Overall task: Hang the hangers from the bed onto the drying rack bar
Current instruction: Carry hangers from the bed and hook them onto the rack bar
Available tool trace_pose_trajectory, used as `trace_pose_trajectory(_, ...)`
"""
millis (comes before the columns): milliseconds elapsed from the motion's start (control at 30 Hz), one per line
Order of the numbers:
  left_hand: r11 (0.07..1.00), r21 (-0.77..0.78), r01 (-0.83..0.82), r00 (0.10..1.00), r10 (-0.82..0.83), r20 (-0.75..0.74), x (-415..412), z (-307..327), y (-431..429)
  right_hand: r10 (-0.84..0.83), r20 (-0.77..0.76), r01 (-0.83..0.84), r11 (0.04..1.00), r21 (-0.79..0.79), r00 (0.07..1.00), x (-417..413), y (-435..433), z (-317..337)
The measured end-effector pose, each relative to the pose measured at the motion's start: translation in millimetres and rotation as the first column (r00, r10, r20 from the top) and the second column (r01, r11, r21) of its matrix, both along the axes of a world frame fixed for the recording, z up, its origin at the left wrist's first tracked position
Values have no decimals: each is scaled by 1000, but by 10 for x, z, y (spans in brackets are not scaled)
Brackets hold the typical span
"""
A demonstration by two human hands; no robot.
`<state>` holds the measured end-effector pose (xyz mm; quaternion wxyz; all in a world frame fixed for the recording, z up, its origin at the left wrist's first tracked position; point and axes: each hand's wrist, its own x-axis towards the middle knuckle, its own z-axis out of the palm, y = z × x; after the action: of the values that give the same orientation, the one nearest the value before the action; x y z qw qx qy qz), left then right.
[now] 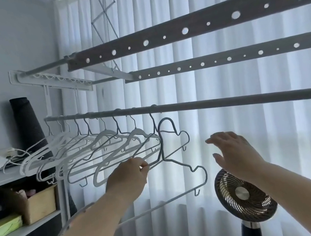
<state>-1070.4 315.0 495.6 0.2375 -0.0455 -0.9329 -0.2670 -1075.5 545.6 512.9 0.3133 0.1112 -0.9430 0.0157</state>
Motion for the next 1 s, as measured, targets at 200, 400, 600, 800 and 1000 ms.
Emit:
trace_pose_trajectory(200,999,37,-28,998,31,-59,-464,193,9,-89,-217,97,995,28,972,-555,118,416)
trace_pose_trajectory(400,996,-20,-83,988,80,-136,-833,508,181,-246,-191,259,965,45,950,-928,372,666)
trace_pose_trajectory(600,993,-13,-119,983,116,-140,-1178,595,394,-147,-242,183,974,137,959,-1056,534,690)
trace_pose_trajectory(800,993,-26,-119,989,116,-88,-1380,546,661,-69,-265,108,985,135,962,-1070,623,705)
trace_pose_trajectory(1000,988,-11,-155,987,155,-39,-1467,455,783,-23,-290,75,982,172,957,-1109,711,688)
